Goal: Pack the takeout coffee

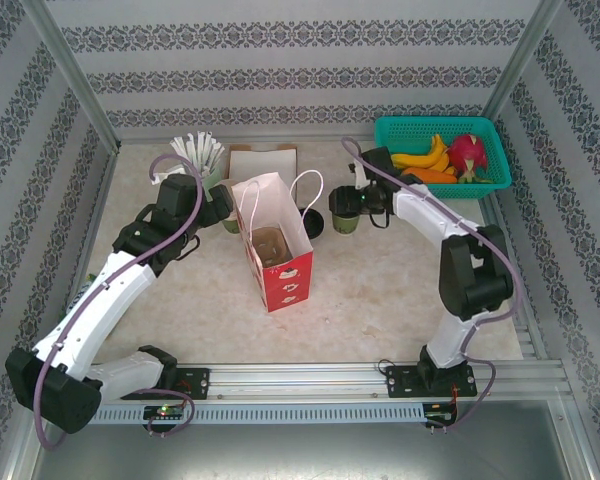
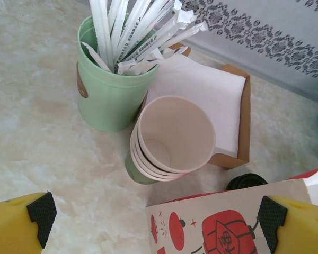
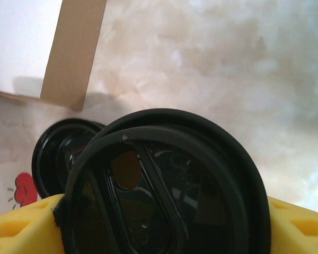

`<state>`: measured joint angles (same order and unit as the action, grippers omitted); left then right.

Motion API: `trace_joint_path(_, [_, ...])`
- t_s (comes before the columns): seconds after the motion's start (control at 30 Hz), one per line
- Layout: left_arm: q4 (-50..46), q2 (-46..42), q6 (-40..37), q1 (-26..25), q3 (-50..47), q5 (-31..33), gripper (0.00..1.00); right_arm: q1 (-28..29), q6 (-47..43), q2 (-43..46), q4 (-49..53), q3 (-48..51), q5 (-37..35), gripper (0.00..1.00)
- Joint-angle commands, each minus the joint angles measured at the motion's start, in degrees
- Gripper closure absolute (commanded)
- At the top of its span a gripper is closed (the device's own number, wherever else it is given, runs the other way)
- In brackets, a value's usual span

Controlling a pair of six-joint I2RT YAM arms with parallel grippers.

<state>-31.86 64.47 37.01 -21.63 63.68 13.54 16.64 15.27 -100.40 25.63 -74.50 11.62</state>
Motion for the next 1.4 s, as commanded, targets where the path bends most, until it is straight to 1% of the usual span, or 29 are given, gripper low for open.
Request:
trace_joint_path(0.0, [3.0, -1.3, 0.7, 0.7, -0.7, -0.7, 0.00, 0.3, 2.6, 4.7, 1.1, 5.1, -0.6, 0.22])
trace_joint_path(0.1, [3.0, -1.4, 1.1, 0.7, -0.8, -1.1, 0.00, 1.1, 3.5, 8.4, 1.3, 9.1, 0.4, 0.22])
trace_joint_path(0.37, [4.2, -2.6, 0.7, 0.7, -1.6, -1.7, 0.00, 5.3, 7.8, 16.8, -0.3, 19.1, -1.6, 0.21])
trace_joint_path(0.53, [5.1, -3.5, -0.9, 0.7, -1.9, -2.6, 0.00, 7.6, 7.9, 21.2, -0.3, 23.1, -2.6, 0.20])
trace_joint_path(0.77, [6.5, -4.4, -1.9, 0.7, -2.2, -4.7, 0.00, 8.7, 8.0, 25.9, 1.7, 27.7, -2.6, 0.18])
trace_joint_path(0.9, [7.1, -4.3, -2.2, 0.7, -2.2, -5.5, 0.00, 8.7, 8.4, 27.8, 2.0, 28.8, -3.1, 0.18])
trace_joint_path(1.1, [7.2, -3.4, -2.3, 0.7, -2.0, -6.2, 0.00, 8.7, 6.8, 26.5, 2.5, 28.3, -2.9, 0.15])
trace_joint_path(1.23, [7.2, -3.0, -2.5, 0.7, -1.9, -6.3, 0.00, 8.7, 4.7, 25.7, 5.3, 25.3, -5.0, 0.09])
trace_joint_path(1.37, [7.1, -3.0, -2.3, 0.7, -2.0, -5.9, 0.00, 8.7, 5.1, 25.3, 8.5, 22.7, -5.3, 0.02])
